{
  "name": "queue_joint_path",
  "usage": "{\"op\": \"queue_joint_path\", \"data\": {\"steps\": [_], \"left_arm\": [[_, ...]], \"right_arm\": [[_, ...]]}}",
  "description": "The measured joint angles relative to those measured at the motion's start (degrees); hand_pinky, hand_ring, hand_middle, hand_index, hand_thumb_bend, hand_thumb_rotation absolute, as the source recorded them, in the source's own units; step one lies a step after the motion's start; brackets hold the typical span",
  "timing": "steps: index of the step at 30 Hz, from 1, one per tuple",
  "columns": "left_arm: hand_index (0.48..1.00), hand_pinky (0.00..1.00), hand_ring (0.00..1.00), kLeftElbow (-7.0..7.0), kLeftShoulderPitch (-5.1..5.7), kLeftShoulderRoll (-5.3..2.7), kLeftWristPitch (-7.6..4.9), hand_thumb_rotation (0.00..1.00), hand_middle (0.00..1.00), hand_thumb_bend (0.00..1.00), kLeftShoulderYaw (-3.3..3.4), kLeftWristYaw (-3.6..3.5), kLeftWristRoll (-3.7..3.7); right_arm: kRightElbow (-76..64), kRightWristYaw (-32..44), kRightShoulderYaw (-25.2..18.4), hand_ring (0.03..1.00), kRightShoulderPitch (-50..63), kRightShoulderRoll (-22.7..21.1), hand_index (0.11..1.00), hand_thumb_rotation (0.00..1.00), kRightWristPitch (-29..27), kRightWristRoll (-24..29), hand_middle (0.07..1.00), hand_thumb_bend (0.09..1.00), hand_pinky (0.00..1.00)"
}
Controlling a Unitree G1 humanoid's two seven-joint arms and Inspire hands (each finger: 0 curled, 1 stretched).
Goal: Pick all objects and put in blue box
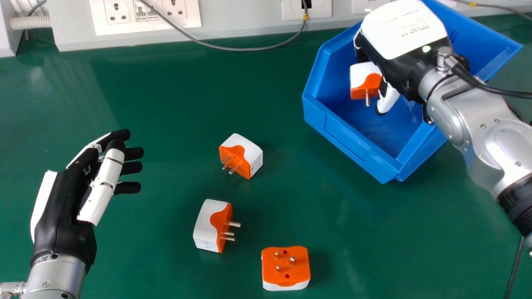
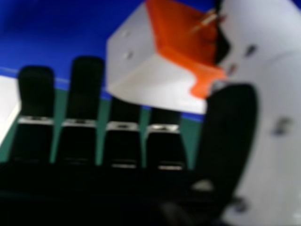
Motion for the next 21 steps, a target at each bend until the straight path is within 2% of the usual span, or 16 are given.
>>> {"op": "queue_joint_path", "data": {"steps": [3,21], "left_arm": [[0.8,0.63,0.73,-0.48,0.04,-0.07,0.01,0.73,0.74,0.29,0.0,0.0,0.0],[0.8,0.63,0.73,-0.5,0.09,-0.14,0.02,0.73,0.74,0.29,-0.02,0.0,0.02]], "right_arm": [[0.62,-0.02,0.31,0.444,-0.17,0.0,0.452,0.0,-0.13,0.0,0.515,0.498,0.35],[3.6,-0.09,1.97,0.459,-3.95,-1.52,0.441,0.0,-2.08,-1.26,0.52,0.499,0.36]]}}
